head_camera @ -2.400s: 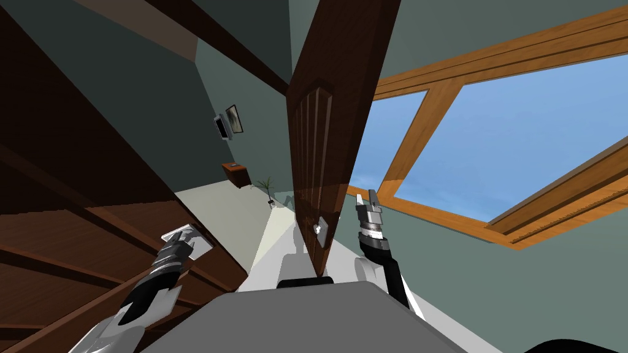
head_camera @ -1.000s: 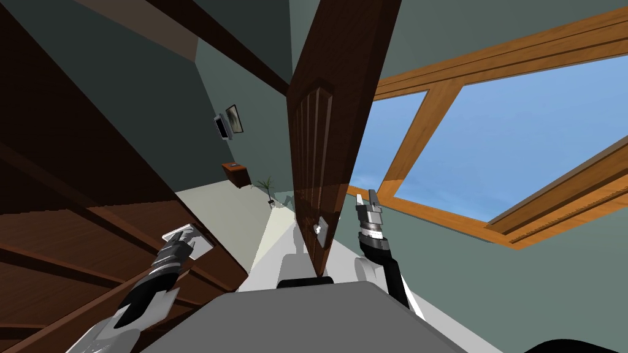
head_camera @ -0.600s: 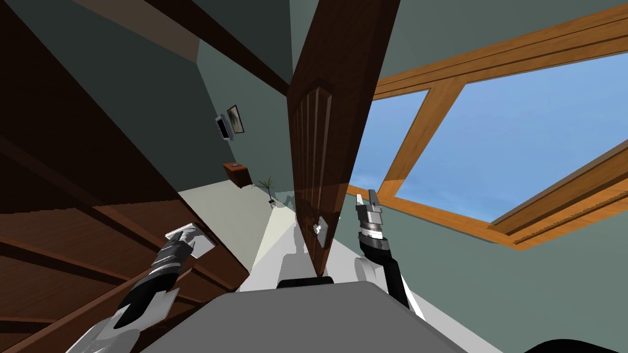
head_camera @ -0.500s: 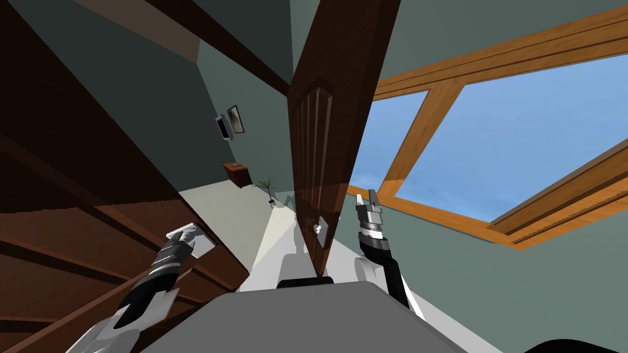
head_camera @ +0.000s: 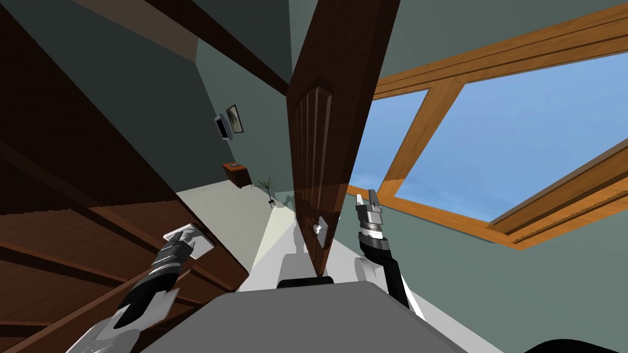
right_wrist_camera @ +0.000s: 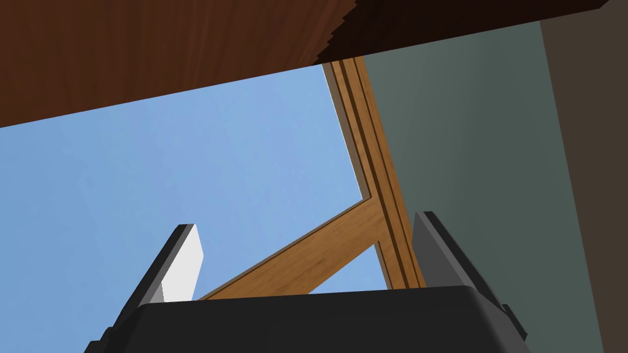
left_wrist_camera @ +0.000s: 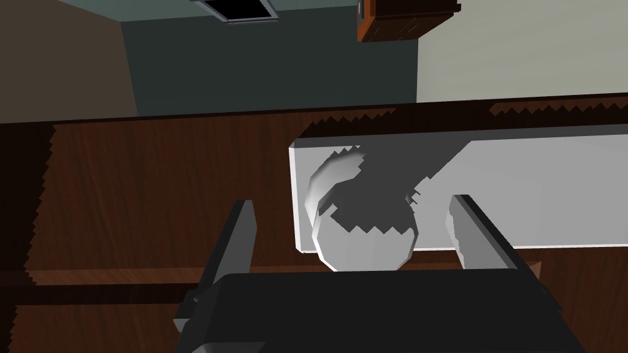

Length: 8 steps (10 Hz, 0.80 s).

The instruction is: Pull the door open

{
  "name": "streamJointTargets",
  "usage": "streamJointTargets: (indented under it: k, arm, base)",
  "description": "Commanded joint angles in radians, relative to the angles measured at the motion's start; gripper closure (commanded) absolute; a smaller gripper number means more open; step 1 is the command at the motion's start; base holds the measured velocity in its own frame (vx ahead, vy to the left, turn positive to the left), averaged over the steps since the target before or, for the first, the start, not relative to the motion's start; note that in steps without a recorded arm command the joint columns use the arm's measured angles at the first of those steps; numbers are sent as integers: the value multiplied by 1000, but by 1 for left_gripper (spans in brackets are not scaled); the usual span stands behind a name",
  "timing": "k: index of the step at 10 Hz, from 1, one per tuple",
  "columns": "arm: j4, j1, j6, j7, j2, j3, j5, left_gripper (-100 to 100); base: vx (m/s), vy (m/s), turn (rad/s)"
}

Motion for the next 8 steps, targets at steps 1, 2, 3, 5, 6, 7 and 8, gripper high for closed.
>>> streamJointTargets:
  k: [1,2,3,5,6,7,8]
  arm:
    - [0,0,0,0,0,0,0,-100]
    - [16,10,-24,24,19,-22,-4,-100]
    - [16,10,-24,24,19,-22,-4,-100]
    - [16,10,-24,24,19,-22,-4,-100]
    - [16,10,-24,24,19,-22,-4,-100]
    - [16,10,-24,24,19,-22,-4,-100]
    - [16,10,-24,24,19,-22,-4,-100]
  base:
    - [-7,7,12]
    - [0,0,0]
    - [-2,15,-15]
    - [3,-4,-4]
    - [2,3,-10]
    - [6,-8,-7]
    - [-7,-8,33]
